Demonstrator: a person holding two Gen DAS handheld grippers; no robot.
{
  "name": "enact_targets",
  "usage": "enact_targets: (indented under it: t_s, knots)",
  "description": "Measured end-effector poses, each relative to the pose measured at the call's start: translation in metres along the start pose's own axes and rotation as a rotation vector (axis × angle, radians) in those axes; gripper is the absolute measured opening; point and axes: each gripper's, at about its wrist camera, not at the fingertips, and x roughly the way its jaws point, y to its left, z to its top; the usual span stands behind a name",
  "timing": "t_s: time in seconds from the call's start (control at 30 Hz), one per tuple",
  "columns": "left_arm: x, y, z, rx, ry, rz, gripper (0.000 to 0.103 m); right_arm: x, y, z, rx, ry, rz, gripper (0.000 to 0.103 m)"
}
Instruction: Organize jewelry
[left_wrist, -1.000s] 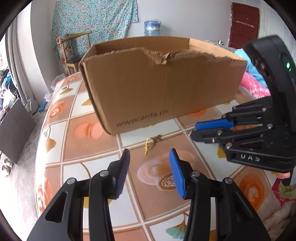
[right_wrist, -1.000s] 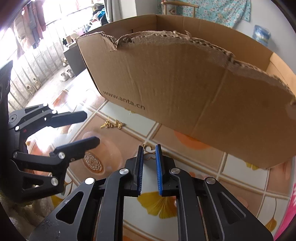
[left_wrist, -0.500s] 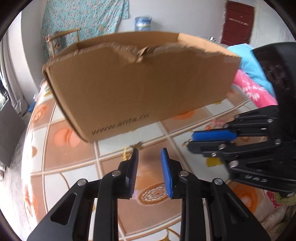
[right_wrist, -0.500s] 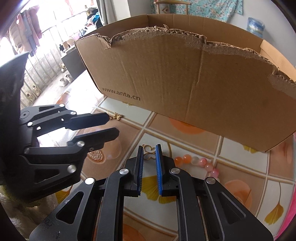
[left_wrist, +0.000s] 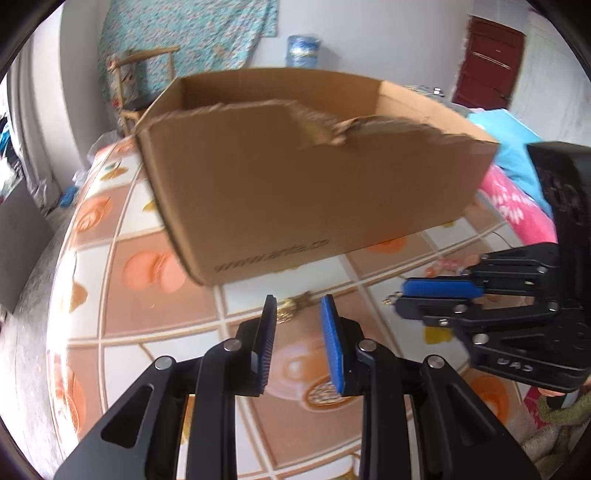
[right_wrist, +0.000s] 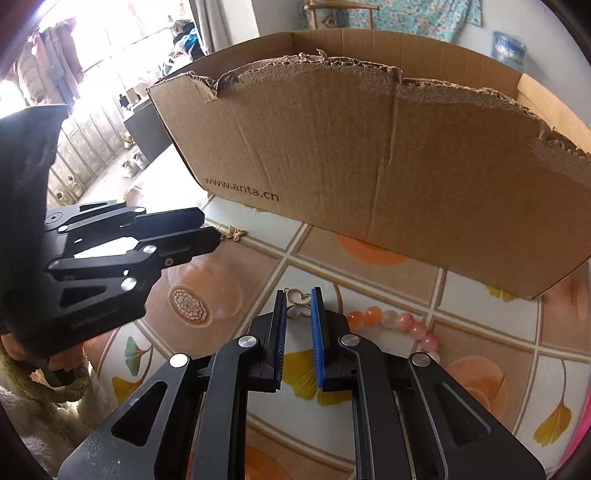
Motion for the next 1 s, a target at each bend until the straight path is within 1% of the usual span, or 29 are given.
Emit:
enact_targets:
  t_s: [0.13,0.17,0.33,0.43,0.6,0.7,0.83,1.0]
  knots:
    - [0.009,-0.007,0.002,0.051,0.012,0.027,0.024,0.000,0.000,-0.001,0.001,-0.001,0.001,0.011]
    - [0.012,-0.007,0.002,0.058,0.013,0.024,0.024,0.000,0.000,-0.001,0.002,-0.001,0.001,0.011]
    - [0.015,-0.005,0.006,0.051,0.012,-0.001,0.024,0.000,0.000,-0.001,0.004,-0.002,0.003,0.011]
    - [0.022,-0.004,0.006,0.059,0.040,0.014,0.024,0.000,-0.001,-0.001,0.004,-0.004,0.005,0.011]
    - [0.024,-0.003,0.007,0.053,0.041,0.012,0.024,0.001,-0.003,-0.001,0.007,-0.006,0.008,0.011]
    - [0.024,-0.004,0.005,0.058,0.041,0.028,0.020,0.000,-0.003,-0.001,0.009,-0.007,0.008,0.011]
    - [0.021,-0.002,0.003,0.055,0.047,0.036,0.013,0.001,-0.004,-0.001,0.008,-0.007,0.009,0.011]
    - [0.020,-0.002,0.002,0.067,0.046,0.041,0.012,0.001,-0.004,-0.001,0.009,-0.007,0.007,0.011]
